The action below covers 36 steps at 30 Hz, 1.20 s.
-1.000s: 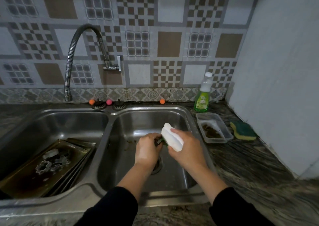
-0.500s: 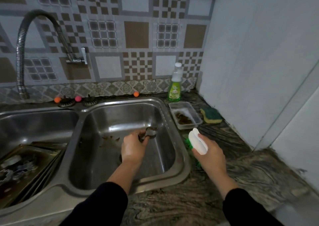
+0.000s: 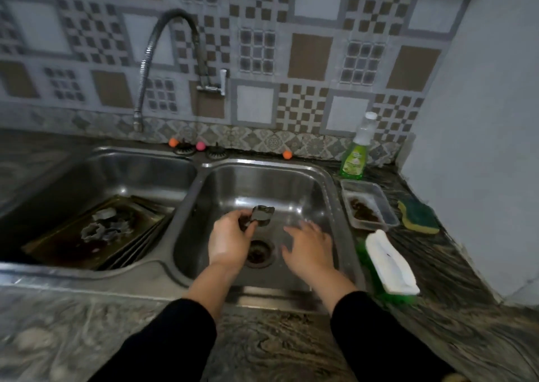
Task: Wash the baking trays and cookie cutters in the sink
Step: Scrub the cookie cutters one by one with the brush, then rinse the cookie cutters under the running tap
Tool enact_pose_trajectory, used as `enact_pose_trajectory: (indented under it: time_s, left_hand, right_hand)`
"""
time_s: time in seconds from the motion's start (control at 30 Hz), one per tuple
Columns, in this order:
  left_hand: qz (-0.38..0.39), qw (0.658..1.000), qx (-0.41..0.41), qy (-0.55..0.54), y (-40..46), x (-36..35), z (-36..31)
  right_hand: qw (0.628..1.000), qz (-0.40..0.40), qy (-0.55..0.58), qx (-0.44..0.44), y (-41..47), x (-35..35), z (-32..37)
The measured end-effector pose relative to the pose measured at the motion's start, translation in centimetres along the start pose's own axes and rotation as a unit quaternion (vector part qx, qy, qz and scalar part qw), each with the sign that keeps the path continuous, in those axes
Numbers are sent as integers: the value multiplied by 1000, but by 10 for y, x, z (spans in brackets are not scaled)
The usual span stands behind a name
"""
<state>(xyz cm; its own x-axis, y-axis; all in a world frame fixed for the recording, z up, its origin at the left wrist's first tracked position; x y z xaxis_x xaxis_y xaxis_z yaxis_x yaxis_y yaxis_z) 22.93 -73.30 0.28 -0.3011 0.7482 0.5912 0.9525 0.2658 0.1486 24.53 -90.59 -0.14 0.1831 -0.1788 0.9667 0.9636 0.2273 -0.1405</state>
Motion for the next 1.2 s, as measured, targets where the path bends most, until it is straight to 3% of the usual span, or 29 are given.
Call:
enact_pose_trajectory:
  time_s: [0.23,0.43,0.6,0.87,1.2]
  left_hand:
    - [-79,978,171,92,-27,119,101]
    - [-70,958,241,139,-34,185,167]
    - [-8,962,252,107,-11,226,225]
    - [161,939,259,161,60,236,292]
    - [200,945,205,158,104,239,301]
  right_hand:
    - [977,148,44,150,22,-72,157]
    - [972,161,30,169,41,-108,243]
    - [987,112,56,96,62,-119,266]
    - [988,136,29,70,65,-127,267]
    - [989,132,26,59,61,-126,269]
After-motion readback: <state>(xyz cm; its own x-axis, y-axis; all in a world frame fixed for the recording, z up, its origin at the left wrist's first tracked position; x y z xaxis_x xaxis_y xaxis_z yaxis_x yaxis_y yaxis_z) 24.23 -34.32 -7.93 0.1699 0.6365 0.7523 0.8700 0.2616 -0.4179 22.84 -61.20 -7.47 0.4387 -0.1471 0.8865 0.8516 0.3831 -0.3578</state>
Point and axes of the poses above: each hand's wrist, its own y-axis towards the middle knuckle, its own x-axis out of the back of the hand, z = x × y, the point moved 8 cm from there along y, towards the middle knuckle, and after that the axes turned 9 degrees about z, right-handed, at the moved point
